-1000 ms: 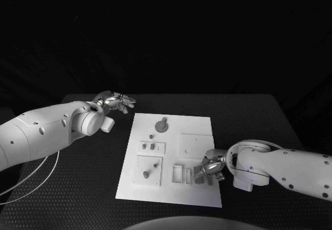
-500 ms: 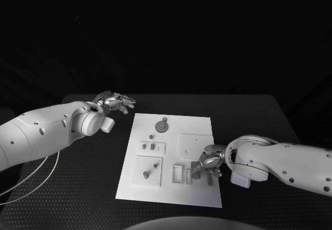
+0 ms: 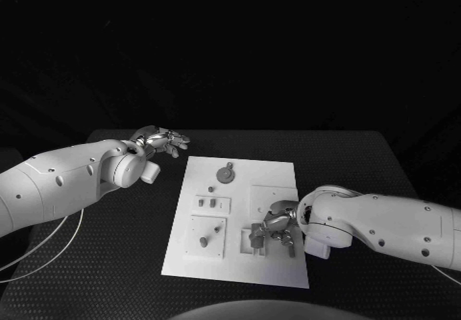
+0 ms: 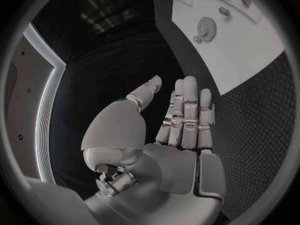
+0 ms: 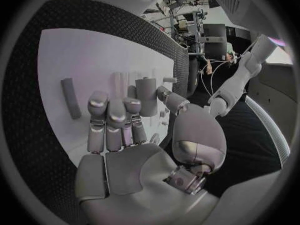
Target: Assemble the parts on the task board
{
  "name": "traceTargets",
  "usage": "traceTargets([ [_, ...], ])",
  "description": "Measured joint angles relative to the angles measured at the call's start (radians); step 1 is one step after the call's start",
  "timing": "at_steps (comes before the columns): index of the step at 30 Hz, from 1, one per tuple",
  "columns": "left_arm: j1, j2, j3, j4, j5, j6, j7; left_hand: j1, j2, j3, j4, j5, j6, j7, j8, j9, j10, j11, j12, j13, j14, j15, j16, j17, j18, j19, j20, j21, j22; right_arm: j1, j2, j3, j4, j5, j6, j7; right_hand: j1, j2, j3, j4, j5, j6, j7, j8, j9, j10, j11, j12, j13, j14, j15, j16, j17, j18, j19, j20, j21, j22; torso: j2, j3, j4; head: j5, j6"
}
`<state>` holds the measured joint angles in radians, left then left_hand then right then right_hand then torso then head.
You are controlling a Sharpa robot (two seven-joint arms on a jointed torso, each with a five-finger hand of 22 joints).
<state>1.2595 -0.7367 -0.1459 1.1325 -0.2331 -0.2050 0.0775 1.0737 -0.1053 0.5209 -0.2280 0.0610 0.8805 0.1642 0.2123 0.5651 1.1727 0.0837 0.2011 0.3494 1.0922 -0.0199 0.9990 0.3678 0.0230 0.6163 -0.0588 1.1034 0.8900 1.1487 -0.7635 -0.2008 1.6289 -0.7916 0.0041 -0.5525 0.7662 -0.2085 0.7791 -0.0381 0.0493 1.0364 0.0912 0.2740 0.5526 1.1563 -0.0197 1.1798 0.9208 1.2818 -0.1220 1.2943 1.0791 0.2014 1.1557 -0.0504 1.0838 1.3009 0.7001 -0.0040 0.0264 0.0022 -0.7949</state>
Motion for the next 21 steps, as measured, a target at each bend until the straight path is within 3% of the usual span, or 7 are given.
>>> traceTargets([
  [4, 0.0, 0.0, 0.0, 0.0, 0.0, 0.0, 0.0, 0.0, 0.0, 0.0, 0.0, 0.0, 0.0, 0.0, 0.0, 0.0, 0.0, 0.0, 0.0, 0.0, 0.0, 0.0, 0.0, 0.0, 0.0, 0.0, 0.0, 0.0, 0.0, 0.0, 0.011, -0.005, -0.018, 0.013, 0.001, -0.001, -0.012, -0.005, -0.005, 0.005, 0.0, 0.001, -0.001, 0.002, 0.001, 0.0, 0.0, 0.0, 0.001, 0.0, 0.0, -0.002, 0.002, 0.0, 0.0, 0.0, 0.0, 0.0, 0.0, 0.0004, 0.0005, 0.002, -0.001],
  [8, 0.0, -0.001, 0.0, 0.0, 0.0, 0.0, -0.001, 0.0, 0.0, 0.0, 0.0, 0.0, 0.0, 0.0, 0.0, 0.0, 0.0, 0.0, 0.002, 0.0, 0.0, 0.0, 0.0, 0.0, 0.0, 0.0, 0.0, 0.0, 0.0, 0.0, 0.011, -0.025, -0.022, 0.028, 0.002, -0.001, -0.014, -0.004, -0.005, 0.005, 0.0, 0.002, -0.001, 0.002, 0.0, 0.0, 0.0, 0.0, 0.001, 0.0, 0.0, -0.002, 0.002, 0.001, 0.0, 0.0, 0.0, 0.0, 0.0, 0.0003, 0.0, 0.005, -0.002],
  [21, 0.0, -0.003, 0.0, 0.0, 0.0, 0.0, -0.003, 0.0, 0.0, 0.0, 0.0, 0.0, 0.002, 0.002, 0.0, 0.0, -0.006, -0.001, 0.004, 0.0, 0.0, 0.0, 0.0, 0.001, 0.0, 0.0, 0.0, 0.0, 0.0, 0.0, 0.021, -0.035, -0.027, 0.043, 0.002, -0.001, -0.014, -0.004, -0.005, 0.005, 0.0, 0.004, -0.003, 0.003, 0.001, 0.002, 0.002, 0.0, 0.001, 0.003, 0.002, -0.002, 0.001, 0.002, -0.004, 0.004, 0.0, 0.0, 0.0, 0.0007, -0.0012, 0.008, -0.003],
])
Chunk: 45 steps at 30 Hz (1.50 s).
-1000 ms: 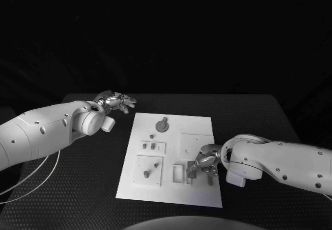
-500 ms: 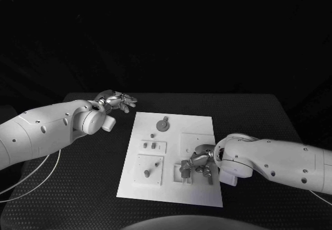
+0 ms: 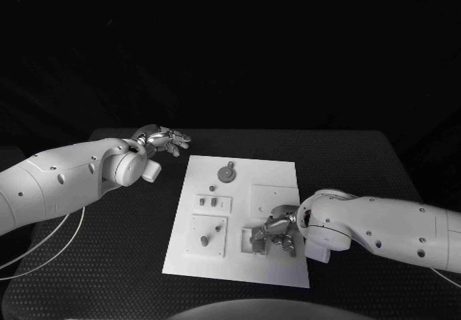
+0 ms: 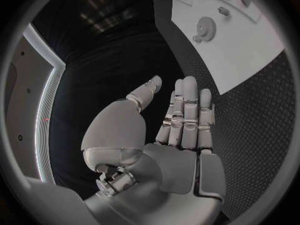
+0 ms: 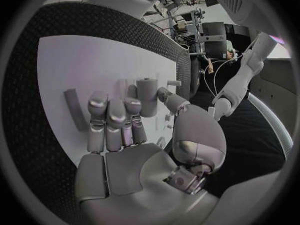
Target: Assemble the parts on the task board
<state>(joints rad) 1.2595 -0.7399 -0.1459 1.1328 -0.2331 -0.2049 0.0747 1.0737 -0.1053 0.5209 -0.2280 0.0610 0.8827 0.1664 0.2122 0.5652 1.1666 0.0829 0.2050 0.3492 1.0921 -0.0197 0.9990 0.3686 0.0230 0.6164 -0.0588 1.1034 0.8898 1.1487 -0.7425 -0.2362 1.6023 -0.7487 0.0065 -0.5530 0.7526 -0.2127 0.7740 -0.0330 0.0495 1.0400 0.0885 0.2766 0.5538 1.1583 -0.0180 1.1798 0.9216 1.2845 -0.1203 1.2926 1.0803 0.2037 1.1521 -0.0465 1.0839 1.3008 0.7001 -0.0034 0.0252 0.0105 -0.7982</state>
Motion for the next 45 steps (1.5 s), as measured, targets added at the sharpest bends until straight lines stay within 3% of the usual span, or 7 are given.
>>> traceTargets([
  [45, 0.0, 0.001, 0.0, -0.001, 0.0, -0.001, 0.0, 0.0, 0.0, 0.0, 0.0, 0.0, -0.001, -0.001, 0.004, -0.001, 0.001, -0.001, 0.004, 0.001, -0.001, 0.001, 0.0, 0.003, 0.0, 0.0, 0.0, 0.0, -0.001, -0.003, 0.006, 0.0, 0.013, -0.034, -0.019, -0.005, -0.012, -0.004, -0.006, 0.0, 0.0, 0.006, -0.007, -0.002, -0.002, 0.002, -0.002, -0.004, 0.002, -0.002, 0.001, -0.009, -0.001, 0.0, 0.002, 0.002, 0.0, 0.0, 0.0, -0.0005, 0.0, 0.007, -0.001],
])
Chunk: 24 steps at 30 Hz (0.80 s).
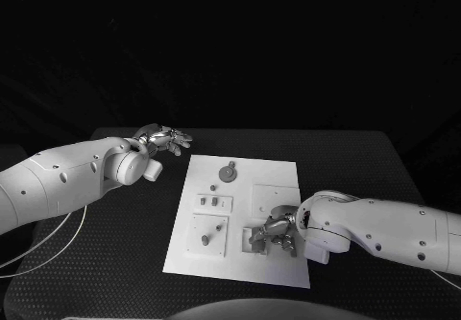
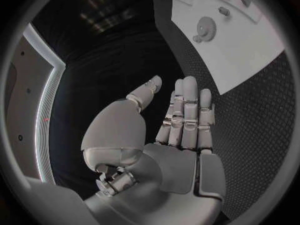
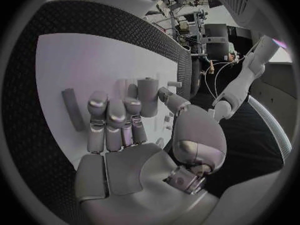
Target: Assemble the parts on the task board
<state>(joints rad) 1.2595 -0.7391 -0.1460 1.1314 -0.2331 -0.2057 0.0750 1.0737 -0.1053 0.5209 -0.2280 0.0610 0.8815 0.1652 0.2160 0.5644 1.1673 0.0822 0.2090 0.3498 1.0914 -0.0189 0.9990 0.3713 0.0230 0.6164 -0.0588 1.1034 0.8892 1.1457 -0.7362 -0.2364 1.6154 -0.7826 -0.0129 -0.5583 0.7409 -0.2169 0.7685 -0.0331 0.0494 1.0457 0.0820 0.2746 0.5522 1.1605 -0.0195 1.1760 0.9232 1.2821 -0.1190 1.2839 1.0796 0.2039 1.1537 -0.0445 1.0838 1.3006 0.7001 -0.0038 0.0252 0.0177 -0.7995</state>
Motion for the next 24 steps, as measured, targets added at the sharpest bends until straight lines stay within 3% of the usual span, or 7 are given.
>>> traceTargets([
  [13, 0.0, -0.001, 0.0, 0.0, 0.0, 0.0, -0.001, 0.0, 0.0, 0.002, 0.002, 0.0, -0.001, -0.001, 0.0, 0.0, 0.0, 0.0, 0.0, 0.001, 0.0, 0.0, 0.0, 0.0, 0.0, 0.0, 0.0, 0.0, 0.0, -0.003, -0.008, -0.003, 0.033, -0.014, -0.009, 0.013, -0.006, -0.007, 0.0, 0.0, 0.0, -0.001, -0.001, -0.004, 0.0, -0.001, 0.0, 0.0, 0.0, -0.006, 0.001, 0.0, -0.001, 0.005, -0.002, 0.002, 0.0, -0.001, 0.0, -0.0001, -0.0006, 0.004, 0.002],
  [24, 0.0, -0.002, 0.0, 0.0, 0.0, 0.0, -0.002, 0.0, 0.0, 0.0, 0.005, 0.0, -0.001, -0.001, 0.0, 0.0, -0.002, 0.002, 0.0, 0.001, 0.0, 0.0, 0.0, 0.001, 0.0, 0.0, 0.0, 0.0, -0.001, 0.0, -0.004, -0.003, 0.025, -0.009, -0.01, 0.012, -0.006, -0.007, 0.0, 0.0, 0.0, 0.0, -0.001, -0.004, 0.0, -0.001, 0.0, 0.0, 0.001, -0.003, -0.001, 0.0, 0.0, 0.005, -0.002, 0.002, 0.0, -0.002, 0.0, -0.0002, -0.0002, 0.003, 0.001],
])
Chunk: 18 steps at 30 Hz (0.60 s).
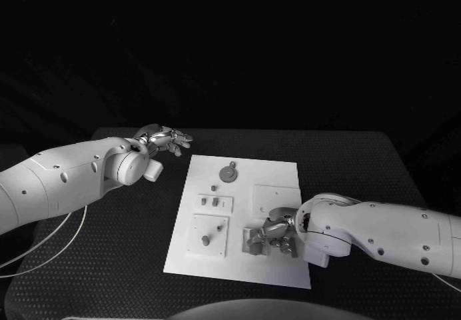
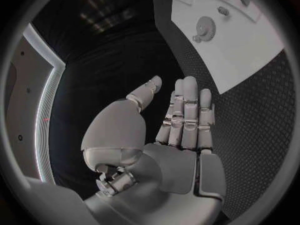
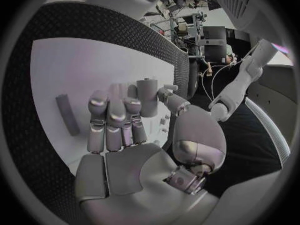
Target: Assemble the parts on the task board
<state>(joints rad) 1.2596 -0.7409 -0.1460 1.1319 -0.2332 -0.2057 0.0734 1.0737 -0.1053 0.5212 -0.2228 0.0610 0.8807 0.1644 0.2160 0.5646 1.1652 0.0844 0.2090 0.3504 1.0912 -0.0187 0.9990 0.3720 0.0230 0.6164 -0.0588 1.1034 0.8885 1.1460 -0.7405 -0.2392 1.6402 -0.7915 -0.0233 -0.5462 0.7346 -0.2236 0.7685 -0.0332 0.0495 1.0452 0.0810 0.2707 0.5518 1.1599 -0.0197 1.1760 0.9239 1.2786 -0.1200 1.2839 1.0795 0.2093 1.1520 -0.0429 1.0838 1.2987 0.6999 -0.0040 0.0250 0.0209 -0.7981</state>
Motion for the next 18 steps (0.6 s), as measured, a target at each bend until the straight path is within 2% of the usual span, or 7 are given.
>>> traceTargets([
  [18, 0.0, 0.0, 0.0, 0.0, 0.0, 0.0, -0.002, 0.0, 0.0, 0.0, 0.0, 0.0, 0.002, 0.002, 0.0, -0.001, 0.0, 0.0, 0.0, 0.0, 0.003, -0.002, 0.0, 0.001, 0.0, 0.0, 0.0, 0.0, 0.0, 0.003, 0.011, 0.001, -0.021, 0.004, -0.005, 0.002, -0.004, -0.004, 0.001, 0.007, 0.0, 0.001, -0.001, 0.005, 0.002, 0.0, 0.0, 0.0, 0.0, 0.0, 0.0, 0.0, 0.003, 0.001, 0.0, 0.0, 0.0, -0.001, 0.0, 0.0004, 0.0002, 0.0, 0.0],
])
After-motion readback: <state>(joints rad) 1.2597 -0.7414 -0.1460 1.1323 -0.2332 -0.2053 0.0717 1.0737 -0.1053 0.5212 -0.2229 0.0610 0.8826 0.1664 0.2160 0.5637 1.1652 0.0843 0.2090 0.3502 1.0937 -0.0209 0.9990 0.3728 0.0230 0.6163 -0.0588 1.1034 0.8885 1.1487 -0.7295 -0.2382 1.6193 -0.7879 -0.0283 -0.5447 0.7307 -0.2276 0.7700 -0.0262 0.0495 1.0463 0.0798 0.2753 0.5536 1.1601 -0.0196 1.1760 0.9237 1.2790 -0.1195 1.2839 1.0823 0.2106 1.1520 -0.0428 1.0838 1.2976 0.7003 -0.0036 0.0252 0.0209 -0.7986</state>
